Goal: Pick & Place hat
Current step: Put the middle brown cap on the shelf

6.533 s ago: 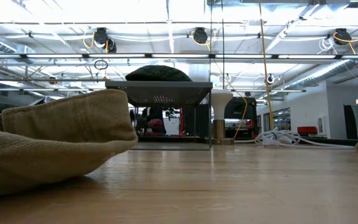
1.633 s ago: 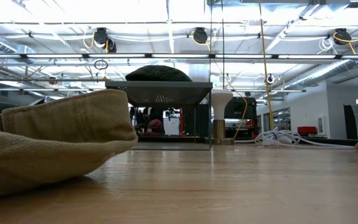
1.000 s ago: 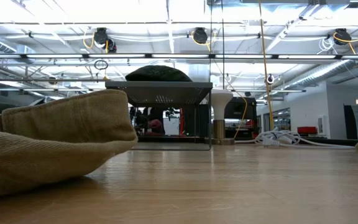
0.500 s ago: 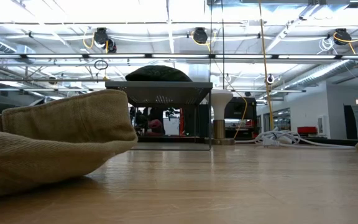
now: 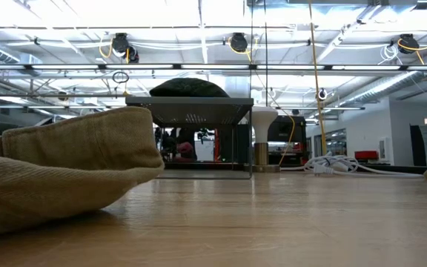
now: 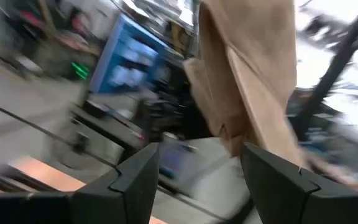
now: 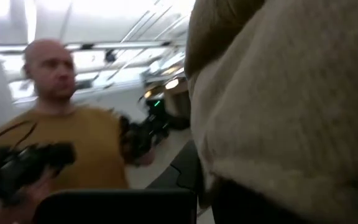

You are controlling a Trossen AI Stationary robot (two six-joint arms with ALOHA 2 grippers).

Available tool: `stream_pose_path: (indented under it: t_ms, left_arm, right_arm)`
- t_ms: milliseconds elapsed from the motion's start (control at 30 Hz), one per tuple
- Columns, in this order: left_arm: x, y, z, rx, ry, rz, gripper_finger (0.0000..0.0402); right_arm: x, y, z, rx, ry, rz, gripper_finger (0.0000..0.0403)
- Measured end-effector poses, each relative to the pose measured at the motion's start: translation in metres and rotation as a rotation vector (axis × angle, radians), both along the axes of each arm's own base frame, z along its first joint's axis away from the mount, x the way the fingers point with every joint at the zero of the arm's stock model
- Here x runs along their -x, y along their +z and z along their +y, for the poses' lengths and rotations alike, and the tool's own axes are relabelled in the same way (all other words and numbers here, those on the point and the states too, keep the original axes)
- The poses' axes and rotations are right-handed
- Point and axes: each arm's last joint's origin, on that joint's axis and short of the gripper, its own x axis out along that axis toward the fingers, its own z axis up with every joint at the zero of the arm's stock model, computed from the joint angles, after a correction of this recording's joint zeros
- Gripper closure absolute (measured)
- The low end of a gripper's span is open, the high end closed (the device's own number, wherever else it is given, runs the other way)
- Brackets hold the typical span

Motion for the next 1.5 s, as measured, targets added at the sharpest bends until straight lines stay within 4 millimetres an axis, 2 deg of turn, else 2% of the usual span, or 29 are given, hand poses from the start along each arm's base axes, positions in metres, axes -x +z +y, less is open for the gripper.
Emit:
stream_pose_path:
  t_ms: [133,267,600,967,1100,1233,1500]
  left_arm:
    - [-0.001,0.000,0.001,0.130,-0.130,-0.008,0.0171]
    - [-0.004,-0.001,0.003,0.202,-0.181,-0.003,0.0171]
    - [-0.007,-0.002,-0.003,0.197,-0.324,-0.011,0.0172]
    - [-0.025,-0.017,-0.013,0.224,-0.410,0.050,0.0172]
    - [-0.029,-0.016,-0.012,0.219,-0.399,0.014,0.0174]
    - [-0.029,-0.016,-0.012,0.215,-0.396,0.007,0.0212]
    - [-0.028,-0.014,-0.012,0.212,-0.401,-0.008,0.0337]
  right_arm:
    - [0.000,-0.002,0.003,0.019,0.037,0.011,0.0398]
    - [-0.006,-0.005,0.006,0.034,0.043,0.010,0.0397]
    - [-0.028,-0.017,0.007,0.073,0.069,0.049,0.0397]
    - [-0.032,-0.020,0.007,0.106,0.062,0.022,0.0396]
    - [-0.032,-0.020,0.007,0.106,0.063,0.024,0.0396]
    - [-0.032,-0.020,0.007,0.094,0.067,0.042,0.0396]
    - [-0.033,-0.023,0.007,0.086,0.071,0.085,0.0392]
